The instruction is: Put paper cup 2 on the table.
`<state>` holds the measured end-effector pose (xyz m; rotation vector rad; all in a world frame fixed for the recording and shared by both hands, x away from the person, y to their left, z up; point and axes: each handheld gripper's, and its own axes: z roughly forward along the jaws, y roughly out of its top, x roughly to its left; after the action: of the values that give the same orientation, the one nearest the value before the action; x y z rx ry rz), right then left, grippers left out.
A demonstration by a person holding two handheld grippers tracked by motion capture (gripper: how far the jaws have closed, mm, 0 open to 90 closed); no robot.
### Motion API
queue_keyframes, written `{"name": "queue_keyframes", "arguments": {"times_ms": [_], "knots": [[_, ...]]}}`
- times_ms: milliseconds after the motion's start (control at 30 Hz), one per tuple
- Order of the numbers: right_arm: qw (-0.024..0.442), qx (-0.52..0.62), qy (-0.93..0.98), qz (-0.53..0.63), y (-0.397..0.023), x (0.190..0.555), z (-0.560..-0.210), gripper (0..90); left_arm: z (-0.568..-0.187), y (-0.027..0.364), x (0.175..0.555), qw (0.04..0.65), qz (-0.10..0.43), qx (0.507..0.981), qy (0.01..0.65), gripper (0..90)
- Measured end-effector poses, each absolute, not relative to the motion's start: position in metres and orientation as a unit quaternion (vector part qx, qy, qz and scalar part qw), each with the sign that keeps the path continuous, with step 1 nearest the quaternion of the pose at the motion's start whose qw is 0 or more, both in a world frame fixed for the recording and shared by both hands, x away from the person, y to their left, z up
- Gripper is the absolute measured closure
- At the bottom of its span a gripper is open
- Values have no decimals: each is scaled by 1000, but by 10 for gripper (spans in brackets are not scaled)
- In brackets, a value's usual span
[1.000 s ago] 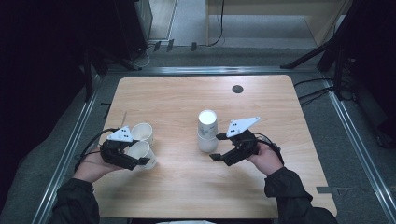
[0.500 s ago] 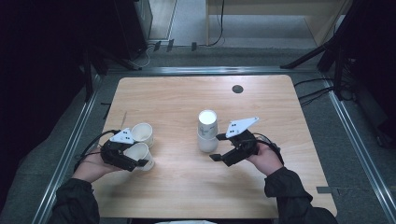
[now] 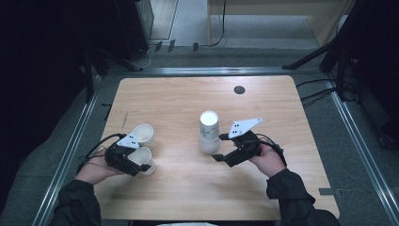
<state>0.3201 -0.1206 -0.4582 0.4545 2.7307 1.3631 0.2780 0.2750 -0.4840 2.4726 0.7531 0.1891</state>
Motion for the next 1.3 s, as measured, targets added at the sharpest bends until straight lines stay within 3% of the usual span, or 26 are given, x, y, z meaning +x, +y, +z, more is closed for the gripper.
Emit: {"name": "queue_keyframes", "arguments": {"times_ms": [467, 967, 1300], "knots": [[29, 145, 887, 437, -120, 320, -459, 231, -481, 274, 280, 289, 49, 911, 291, 131], [24, 144, 889, 433, -119, 319, -460, 231, -449, 278, 279, 361, 51, 879, 308, 128], [25, 142, 892, 429, -121, 316, -461, 231, -430, 255, 278, 388, 62, 870, 298, 129]]}}
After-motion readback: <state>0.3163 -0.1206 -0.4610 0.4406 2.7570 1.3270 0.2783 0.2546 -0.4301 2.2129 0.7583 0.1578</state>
